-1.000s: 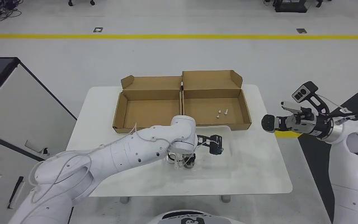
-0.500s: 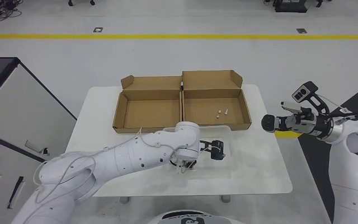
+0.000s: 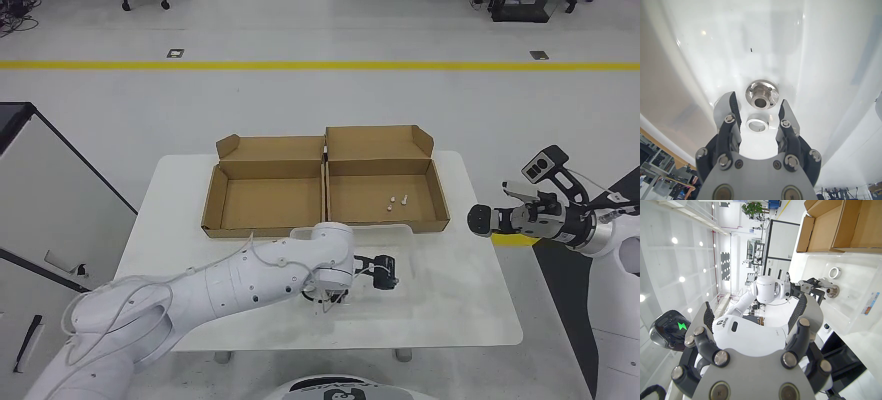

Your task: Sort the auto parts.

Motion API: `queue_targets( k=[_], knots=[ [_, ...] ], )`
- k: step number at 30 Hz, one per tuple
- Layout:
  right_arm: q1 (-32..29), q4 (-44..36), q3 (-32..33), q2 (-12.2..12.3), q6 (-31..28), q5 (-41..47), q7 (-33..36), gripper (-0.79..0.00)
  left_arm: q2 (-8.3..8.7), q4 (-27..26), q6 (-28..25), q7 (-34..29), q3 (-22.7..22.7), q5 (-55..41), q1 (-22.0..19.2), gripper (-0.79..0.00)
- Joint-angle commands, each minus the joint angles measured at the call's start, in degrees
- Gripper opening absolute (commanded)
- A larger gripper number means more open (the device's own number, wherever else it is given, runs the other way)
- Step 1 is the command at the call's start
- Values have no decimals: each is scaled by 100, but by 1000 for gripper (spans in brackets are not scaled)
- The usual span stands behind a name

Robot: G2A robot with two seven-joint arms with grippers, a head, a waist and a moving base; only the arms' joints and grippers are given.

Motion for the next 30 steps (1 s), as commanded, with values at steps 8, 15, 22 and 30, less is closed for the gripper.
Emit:
queue_targets(
  k=[8, 15, 22, 30],
  knots=[
    [0, 0, 0, 0, 0, 0, 0, 0, -43, 81, 19, -19, 0, 81, 64, -397],
    [0, 0, 0, 0, 0, 0, 0, 0, -56, 142, 32, -32, 0, 106, 112, -403],
    [0, 0, 0, 0, 0, 0, 0, 0, -56, 147, 62, -63, 0, 127, 127, -425],
    [0, 0, 0, 0, 0, 0, 0, 0, -60, 139, 93, -94, 0, 162, 134, -443]
  ],
)
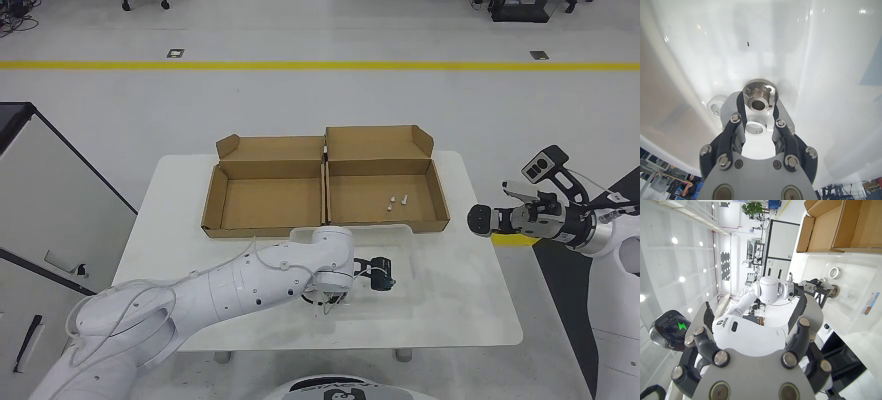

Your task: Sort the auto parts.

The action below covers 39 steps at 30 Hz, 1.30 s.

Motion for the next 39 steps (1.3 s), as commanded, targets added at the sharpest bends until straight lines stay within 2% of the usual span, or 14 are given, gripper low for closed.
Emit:
queue_targets(
  k=[1, 17, 30, 39],
  knots=[
    [0, 0, 0, 0, 0, 0, 0, 0, -2, -2, 4, -4, 0, 11, 1, -443],
    [0, 0, 0, 0, 0, 0, 0, 0, -68, 88, -42, 42, 0, 49, -18, -449],
    [0, 0, 0, 0, 0, 0, 0, 0, -129, 200, -44, 43, 0, 28, 5, -502],
    [0, 0, 0, 0, 0, 0, 0, 0, -128, 138, 2, -3, 0, -50, -32, -493]
  ],
)
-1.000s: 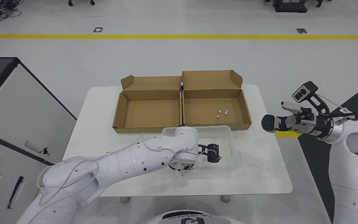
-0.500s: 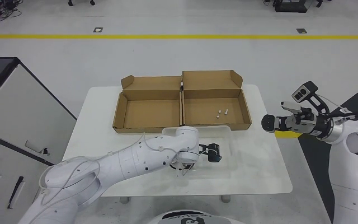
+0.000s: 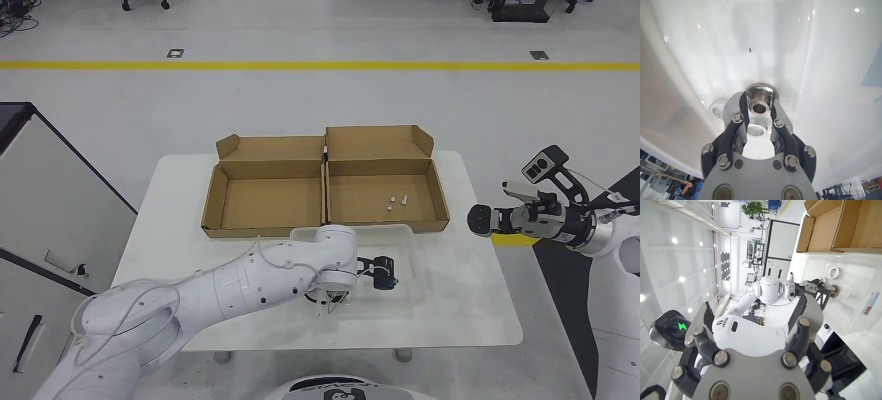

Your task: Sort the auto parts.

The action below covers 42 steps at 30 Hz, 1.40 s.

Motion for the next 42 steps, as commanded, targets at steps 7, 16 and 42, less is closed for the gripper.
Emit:
queue_targets(
  k=[7, 16, 42],
  knots=[
    [0, 0, 0, 0, 0, 0, 0, 0, 2, 46, -25, 25, 0, -101, 10, -499],
    [0, 0, 0, 0, 0, 0, 0, 0, -20, 50, 100, -100, 0, -329, -74, -493],
    [0, 0, 0, 0, 0, 0, 0, 0, -77, 111, 129, -129, 0, -436, -131, -785]
  ],
)
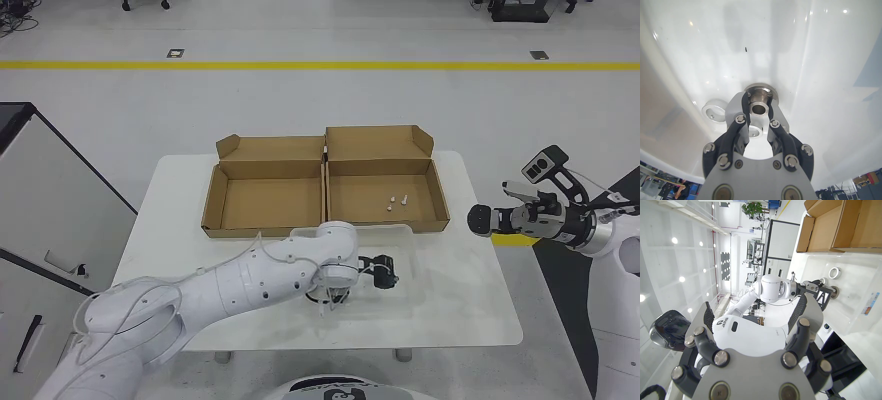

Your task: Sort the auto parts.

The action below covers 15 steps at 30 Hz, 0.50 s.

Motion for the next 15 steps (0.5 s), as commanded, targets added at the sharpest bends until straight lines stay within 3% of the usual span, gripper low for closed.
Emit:
queue_targets(
  k=[1, 15],
  knots=[
    [0, 0, 0, 0, 0, 0, 0, 0, 14, -73, 40, -38, 0, -151, -78, -785],
    [0, 0, 0, 0, 0, 0, 0, 0, 231, -1163, 513, -512, 0, -1276, -1265, -785]
  ],
)
